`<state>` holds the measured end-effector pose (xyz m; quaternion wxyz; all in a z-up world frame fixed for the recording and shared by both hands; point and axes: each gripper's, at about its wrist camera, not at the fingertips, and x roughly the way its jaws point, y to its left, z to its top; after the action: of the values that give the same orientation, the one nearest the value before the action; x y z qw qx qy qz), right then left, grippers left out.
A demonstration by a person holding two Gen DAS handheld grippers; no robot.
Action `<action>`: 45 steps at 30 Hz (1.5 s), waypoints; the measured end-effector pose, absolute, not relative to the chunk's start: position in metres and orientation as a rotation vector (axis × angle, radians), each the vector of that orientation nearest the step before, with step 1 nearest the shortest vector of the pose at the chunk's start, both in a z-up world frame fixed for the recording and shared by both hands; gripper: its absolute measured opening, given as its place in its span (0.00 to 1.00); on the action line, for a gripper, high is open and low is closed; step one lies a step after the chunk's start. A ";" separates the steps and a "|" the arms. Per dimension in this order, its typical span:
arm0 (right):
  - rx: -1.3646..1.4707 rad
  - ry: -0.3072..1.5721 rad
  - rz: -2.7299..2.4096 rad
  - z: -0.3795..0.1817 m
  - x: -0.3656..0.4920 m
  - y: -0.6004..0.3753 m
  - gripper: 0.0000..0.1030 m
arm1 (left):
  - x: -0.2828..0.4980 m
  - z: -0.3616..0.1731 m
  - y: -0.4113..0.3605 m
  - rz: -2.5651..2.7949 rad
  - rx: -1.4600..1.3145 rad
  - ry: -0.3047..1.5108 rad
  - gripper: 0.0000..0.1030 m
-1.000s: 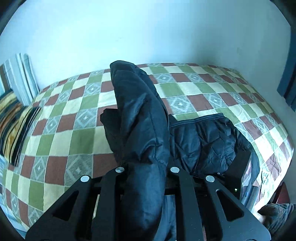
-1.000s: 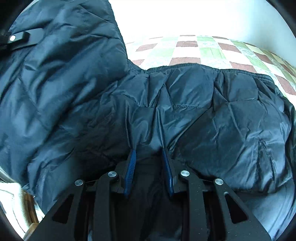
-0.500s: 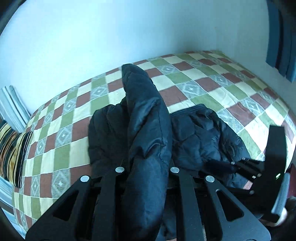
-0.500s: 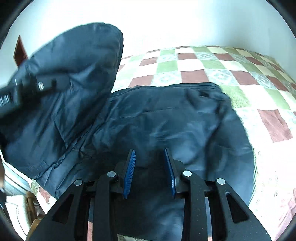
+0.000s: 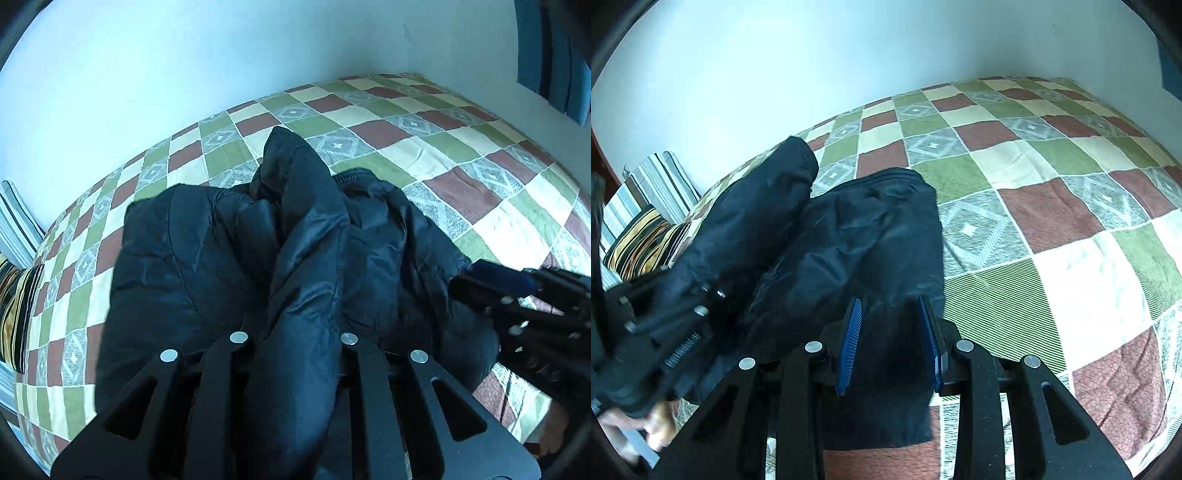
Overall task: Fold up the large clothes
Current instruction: 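Hold the lifted jacket with both tools and bring the tools together, then lower the folded jacket onto the bed and open both tools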
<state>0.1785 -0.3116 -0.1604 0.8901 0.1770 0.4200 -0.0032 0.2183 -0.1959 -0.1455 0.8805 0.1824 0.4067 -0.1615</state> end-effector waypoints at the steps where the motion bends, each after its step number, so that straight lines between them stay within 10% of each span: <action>1: 0.368 0.874 -0.009 -0.161 0.180 -0.311 0.31 | 0.218 -0.149 -0.197 -0.337 0.377 0.848 0.14; 45: 0.331 0.903 -0.034 -0.171 0.178 -0.306 0.31 | 0.215 -0.158 -0.200 -0.332 0.346 0.846 0.14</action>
<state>0.1779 -0.3056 -0.1707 0.8864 0.1593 0.4343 -0.0164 0.2149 -0.1998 -0.1575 0.8840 0.1663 0.4067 -0.1598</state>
